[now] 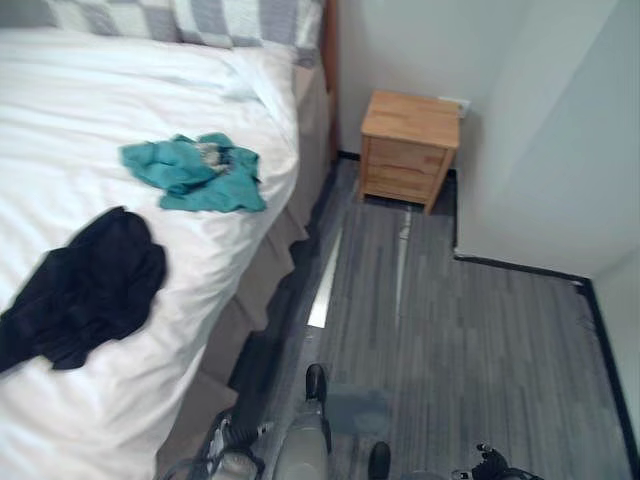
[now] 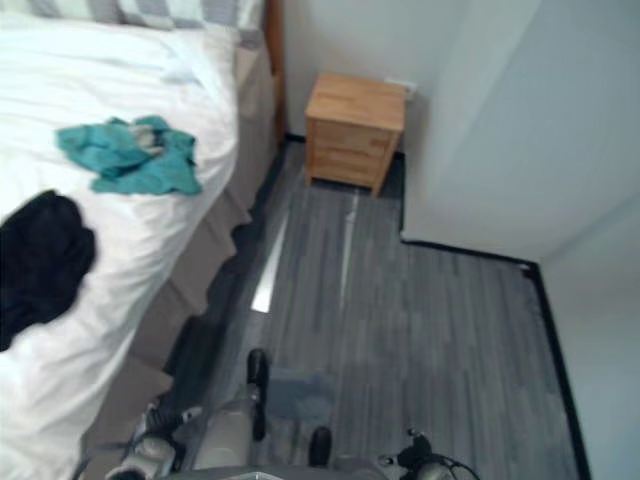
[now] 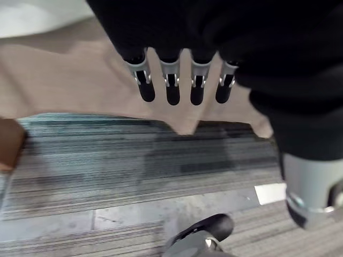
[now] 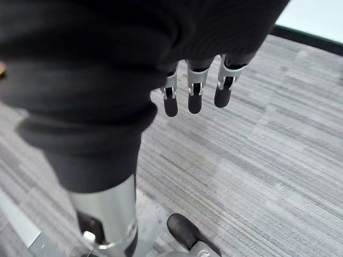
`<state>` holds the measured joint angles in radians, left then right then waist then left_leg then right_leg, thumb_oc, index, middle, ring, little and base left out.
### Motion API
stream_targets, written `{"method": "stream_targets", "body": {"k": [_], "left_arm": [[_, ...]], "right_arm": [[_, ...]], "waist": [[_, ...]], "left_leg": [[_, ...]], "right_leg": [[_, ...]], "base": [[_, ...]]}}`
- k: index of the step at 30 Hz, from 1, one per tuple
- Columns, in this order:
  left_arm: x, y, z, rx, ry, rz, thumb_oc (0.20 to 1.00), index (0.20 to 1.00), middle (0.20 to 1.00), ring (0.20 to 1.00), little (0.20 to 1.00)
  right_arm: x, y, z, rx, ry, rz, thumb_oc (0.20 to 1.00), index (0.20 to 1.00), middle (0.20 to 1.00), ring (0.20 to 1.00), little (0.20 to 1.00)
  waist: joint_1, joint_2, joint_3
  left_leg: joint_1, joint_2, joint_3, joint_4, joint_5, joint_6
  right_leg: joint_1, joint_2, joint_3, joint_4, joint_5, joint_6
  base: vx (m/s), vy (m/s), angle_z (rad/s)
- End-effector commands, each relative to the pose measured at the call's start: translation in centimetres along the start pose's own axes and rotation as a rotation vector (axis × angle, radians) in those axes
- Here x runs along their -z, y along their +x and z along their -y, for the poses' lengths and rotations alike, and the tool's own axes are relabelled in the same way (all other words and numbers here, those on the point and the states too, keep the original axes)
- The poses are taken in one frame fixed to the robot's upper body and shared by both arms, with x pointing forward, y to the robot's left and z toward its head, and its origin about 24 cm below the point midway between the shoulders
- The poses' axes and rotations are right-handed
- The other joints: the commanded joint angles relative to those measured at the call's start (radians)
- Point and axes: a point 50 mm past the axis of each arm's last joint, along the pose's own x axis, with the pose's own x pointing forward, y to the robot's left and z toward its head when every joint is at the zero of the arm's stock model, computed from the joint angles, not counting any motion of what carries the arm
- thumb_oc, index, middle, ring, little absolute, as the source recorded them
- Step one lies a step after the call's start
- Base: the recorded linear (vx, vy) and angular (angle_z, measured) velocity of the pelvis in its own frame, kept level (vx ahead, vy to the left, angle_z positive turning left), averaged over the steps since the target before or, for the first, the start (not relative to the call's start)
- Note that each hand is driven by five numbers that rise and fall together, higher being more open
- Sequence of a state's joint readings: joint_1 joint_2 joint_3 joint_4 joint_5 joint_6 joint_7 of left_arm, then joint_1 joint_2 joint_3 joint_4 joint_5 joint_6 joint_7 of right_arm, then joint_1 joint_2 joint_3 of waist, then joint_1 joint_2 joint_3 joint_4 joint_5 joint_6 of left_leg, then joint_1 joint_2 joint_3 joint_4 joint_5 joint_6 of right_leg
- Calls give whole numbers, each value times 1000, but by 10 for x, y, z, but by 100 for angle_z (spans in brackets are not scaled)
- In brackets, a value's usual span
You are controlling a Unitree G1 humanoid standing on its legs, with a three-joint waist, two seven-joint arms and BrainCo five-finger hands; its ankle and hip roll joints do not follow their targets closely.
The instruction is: Tidy up the quilt and then pick up the clothes from the bed and put them into the laundry hamper.
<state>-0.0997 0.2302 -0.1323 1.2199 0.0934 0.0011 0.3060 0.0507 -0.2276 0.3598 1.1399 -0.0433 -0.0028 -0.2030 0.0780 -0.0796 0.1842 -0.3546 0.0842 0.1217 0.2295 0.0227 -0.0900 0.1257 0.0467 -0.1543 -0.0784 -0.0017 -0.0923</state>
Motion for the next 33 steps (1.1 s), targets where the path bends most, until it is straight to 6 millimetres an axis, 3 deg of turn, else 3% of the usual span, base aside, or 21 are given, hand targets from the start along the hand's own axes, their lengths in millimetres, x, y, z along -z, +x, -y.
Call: {"method": "stream_targets", "body": {"k": [1, 2, 5, 6, 8, 9, 11, 12, 13, 14, 15, 16, 17, 20, 24, 27, 28, 29, 31, 32, 33], "left_arm": [[14, 0, -14, -26, 110, -2, 1000, 1000, 1000, 1000, 1000], [7, 3, -20, -44, 152, 19, 1000, 1000, 1000, 1000, 1000], [1, 4, -25, -58, 198, 47, 1000, 1000, 1000, 1000, 1000], [-5, 5, -26, -55, 252, 83, 1000, 1000, 1000, 1000, 1000], [-6, 5, -26, -52, 278, 96, 1000, 1000, 1000, 1000, 1000], [-9, 5, -27, -48, 343, 114, 1000, 1000, 1000, 1000, 1000], [-9, 6, -27, -48, 343, 114, 1000, 1000, 1000, 1000, 1000], [-13, 6, -28, -50, 389, 130, 1000, 1000, 1000, 1000, 1000], [-10, 5, -25, -40, 387, 128, 1000, 1000, 1000, 1000, 1000], [1, 3, -20, -27, 372, 91, 1000, 1000, 1000, 1000, 1000], [1, 3, -20, -28, 372, 91, 1000, 1000, 1000, 1000, 1000], [4, 3, -22, -41, 332, 76, 1000, 1000, 1000, 1000, 1000], [2, 3, -23, -56, 274, 72, 1000, 1000, 1000, 1000, 1000], [2, 3, -24, -66, 244, 66, 1000, 1000, 1000, 1000, 1000], [9, 0, -15, -38, 248, 52, 1000, 1000, 1000, 1000, 1000], [9, 0, -14, -20, 286, 54, 1000, 1000, 1000, 1000, 1000], [11, 0, -13, -12, 283, 46, 1000, 1000, 1000, 1000, 1000], [15, -1, -12, -5, 276, 34, 1000, 1000, 1000, 1000, 1000], [19, -2, -13, -6, 261, 14, 1000, 1000, 1000, 1000, 1000], [17, -1, -16, -29, 239, 13, 1000, 1000, 1000, 1000, 1000], [15, 0, -20, -55, 207, 10, 1000, 1000, 1000, 1000, 1000]], "right_arm": [[-54, 8, 22, 84, 68, 152, 1000, 1000, 1000, 1000, 1000], [-66, 8, 31, 115, 87, 188, 1000, 1000, 1000, 1000, 1000], [-75, 7, 36, 137, 93, 223, 1000, 1000, 1000, 1000, 1000], [-76, 6, 40, 147, 104, 231, 1000, 1000, 1000, 1000, 1000], [-76, 6, 41, 147, 97, 235, 1000, 1000, 1000, 1000, 1000], [-74, 6, 44, 157, 97, 229, 1000, 1000, 1000, 1000, 1000], [-74, 6, 44, 157, 97, 229, 1000, 1000, 1000, 1000, 1000], [-71, 7, 46, 161, 88, 214, 1000, 1000, 1000, 1000, 1000], [-67, 7, 44, 151, 73, 200, 1000, 1000, 1000, 1000, 1000], [-60, 8, 40, 131, 54, 176, 1000, 1000, 1000, 1000, 1000], [-60, 8, 40, 131, 54, 176, 1000, 1000, 1000, 1000, 1000], [-60, 8, 41, 134, 44, 176, 1000, 1000, 1000, 1000, 1000], [-60, 9, 46, 150, 47, 166, 1000, 1000, 1000, 1000, 1000], [-67, 10, 58, 177, 39, 175, 1000, 1000, 1000, 1000, 1000], [-65, 10, 62, 187, 23, 171, 1000, 1000, 1000, 1000, 1000], [-66, 10, 68, 212, 29, 182, 1000, 1000, 1000, 1000, 1000], [-65, 9, 68, 214, 35, 181, 1000, 1000, 1000, 1000, 1000], [-68, 9, 68, 214, 36, 192, 1000, 1000, 1000, 1000, 1000], [-73, 9, 68, 224, 52, 208, 1000, 1000, 1000, 1000, 1000], [-90, 6, 73, 241, 77, 269, 1000, 1000, 1000, 1000, 1000], [-107, 2, 81, 275, 110, 339, 1000, 1000, 1000, 1000, 1000]], "waist": [[47, -25, 74], [-3, -3, 101], [-43, 27, 117], [-75, 42, 119], [-89, 45, 122], [-113, 48, 108], [-113, 48, 107], [-129, 56, 97], [-125, 49, 92], [-123, 61, 77], [-125, 59, 75], [-108, 60, 82], [-66, 41, 113], [-33, 25, 138], [8, 33, 109], [-10, 43, 69], [-13, 40, 56], [-4, 36, 46], [2, 22, 52], [-20, 28, 72], [-30, 48, 91]], "left_leg": [[203, -23, 10, -139, -22, 60], [290, -5, 52, -157, -57, 86], [352, 11, 79, -188, -66, 88], [417, 2, 86, -222, -90, 81], [450, -5, 89, -241, -104, 72], [500, -4, 75, -271, -135, 39], [499, -3, 75, -272, -134, 39], [554, 8, 55, -278, -173, 20], [570, 9, 47, -240, -190, 12], [551, 42, 29, -63, -138, -12], [547, 41, 27, -63, -137, -12], [482, 75, 9, 133, -63, -33], [318, 111, -15, 424, -19, -15], [211, 146, 22, 516, -35, -4], [155, 108, 192, 203, -101, 3], [183, 122, 532, -3, -39, 10], [216, 110, 578, -31, -46, 32], [238, 76, 567, -60, -67, 51], [286, 24, 525, -110, -107, 88], [334, 2, 499, -136, -132, 120], [380, 11, 444, -170, -134, 126]], "right_leg": [[-44, -101, -48, 440, -130, 270], [-194, -176, -98, 714, 18, 326], [-288, -222, -161, 770, 26, 325], [-329, -227, -196, 619, -15, 300], [-339, -222, -192, 508, -31, 290], [-353, -231, -135, 215, -7, 303], [-350, -229, -136, 205, 0, 302], [-380, -254, -62, 112, 44, 325], [-370, -258, -58, 109, 61, 332], [-330, -229, -68, 129, 67, 300], [-332, -230, -69, 127, 68, 299], [-300, -212, -87, 128, 59, 272], [-225, -199, -129, 102, 27, 222], [-153, -195, -155, 69, -2, 205], [-32, -189, -204, 22, -72, 224], [16, -148, -294, 57, -145, 227], [20, -143, -317, 93, -149, 226], [18, -143, -338, 140, -143, 235], [-52, -200, -381, 393, -58, 320], [-142, -285, -364, 635, 26, 354], [-235, -324, -327, 769, 41, 354]], "base": [[625, 291, -93], [418, 245, -92], [409, 186, 13], [535, 156, 25], [613, -24, -29], [657, -106, 6], [431, -77, 61], [633, -104, 67], [1028, -195, 83], [602, -139, 42], [556, -211, 34], [346, -358, 19], [441, -443, 44], [366, -168, 44], [458, 65, -8], [445, 66, 47], [416, 110, 86], [443, 182, 114], [462, 198, 103], [524, 115, 125], [500, 56, 136]]}}
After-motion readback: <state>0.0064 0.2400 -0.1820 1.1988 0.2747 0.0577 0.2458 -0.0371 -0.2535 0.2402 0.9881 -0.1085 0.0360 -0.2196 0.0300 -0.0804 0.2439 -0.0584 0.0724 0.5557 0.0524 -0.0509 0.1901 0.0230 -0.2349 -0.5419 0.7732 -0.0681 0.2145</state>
